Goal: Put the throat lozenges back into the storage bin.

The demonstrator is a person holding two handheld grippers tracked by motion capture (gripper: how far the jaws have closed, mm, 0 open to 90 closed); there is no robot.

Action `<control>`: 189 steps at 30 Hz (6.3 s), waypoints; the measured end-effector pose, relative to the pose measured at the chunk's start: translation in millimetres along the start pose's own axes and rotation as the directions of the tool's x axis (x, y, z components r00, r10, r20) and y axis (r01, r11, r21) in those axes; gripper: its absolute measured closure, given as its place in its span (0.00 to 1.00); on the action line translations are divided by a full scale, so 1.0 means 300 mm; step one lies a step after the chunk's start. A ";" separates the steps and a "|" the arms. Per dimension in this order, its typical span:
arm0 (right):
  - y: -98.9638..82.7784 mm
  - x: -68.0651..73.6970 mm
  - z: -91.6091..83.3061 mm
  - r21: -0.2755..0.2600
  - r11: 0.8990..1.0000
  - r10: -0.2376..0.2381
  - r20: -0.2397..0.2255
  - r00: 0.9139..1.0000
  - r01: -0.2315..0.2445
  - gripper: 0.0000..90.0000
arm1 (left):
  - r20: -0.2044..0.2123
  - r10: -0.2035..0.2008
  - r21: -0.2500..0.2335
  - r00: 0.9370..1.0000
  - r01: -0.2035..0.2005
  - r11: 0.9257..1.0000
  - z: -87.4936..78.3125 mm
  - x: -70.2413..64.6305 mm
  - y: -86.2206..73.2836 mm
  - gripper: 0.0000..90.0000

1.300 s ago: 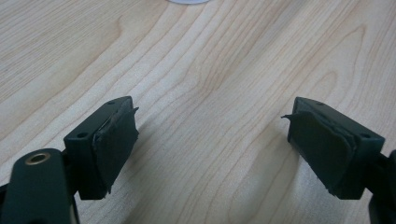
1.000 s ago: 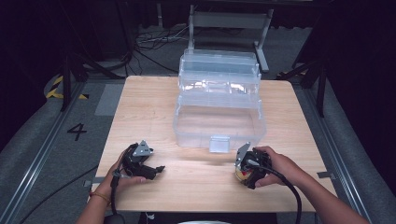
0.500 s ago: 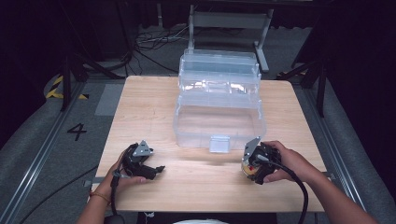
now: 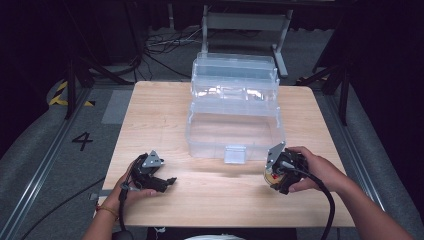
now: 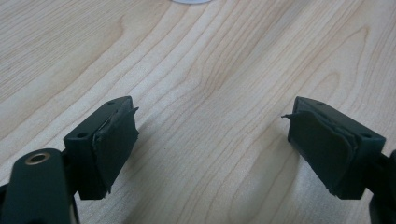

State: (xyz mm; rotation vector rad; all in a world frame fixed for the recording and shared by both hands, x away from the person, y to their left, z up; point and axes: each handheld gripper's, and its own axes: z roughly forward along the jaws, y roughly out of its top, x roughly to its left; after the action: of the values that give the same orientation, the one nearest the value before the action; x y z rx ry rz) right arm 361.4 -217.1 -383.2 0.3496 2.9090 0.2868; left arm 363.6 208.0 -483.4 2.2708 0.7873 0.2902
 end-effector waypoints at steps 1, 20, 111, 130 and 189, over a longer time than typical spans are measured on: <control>-0.002 -0.005 -0.007 0.003 1.000 0.001 0.000 1.000 -0.001 0.23 | -0.003 0.000 0.001 1.000 0.000 1.000 0.000 -0.001 0.000 0.18; 0.009 -0.075 -0.149 -0.045 0.999 0.018 0.083 0.996 -0.015 0.23 | 0.001 0.000 -0.001 1.000 0.000 1.000 0.000 0.001 0.000 0.18; 0.082 -0.421 0.056 -0.060 0.988 0.147 0.067 0.987 -0.143 0.23 | -0.004 0.000 -0.002 1.000 0.000 1.000 0.000 0.000 0.000 0.18; -0.058 -0.428 -0.116 -0.417 0.875 0.297 0.063 0.953 -0.246 0.28 | -0.048 -0.046 -0.037 0.998 0.044 0.998 -0.023 -0.011 0.044 0.28; 0.329 -0.756 -0.099 -0.317 0.932 0.230 0.136 0.963 -0.178 0.74 | 0.028 0.271 0.122 0.962 -0.272 0.954 0.135 -0.098 0.524 0.73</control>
State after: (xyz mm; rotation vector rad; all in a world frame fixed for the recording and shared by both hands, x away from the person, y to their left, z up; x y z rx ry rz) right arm 592.0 -185.1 -294.7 0.5946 2.6067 0.6897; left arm 428.7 78.8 -404.2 2.4993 0.4970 0.3632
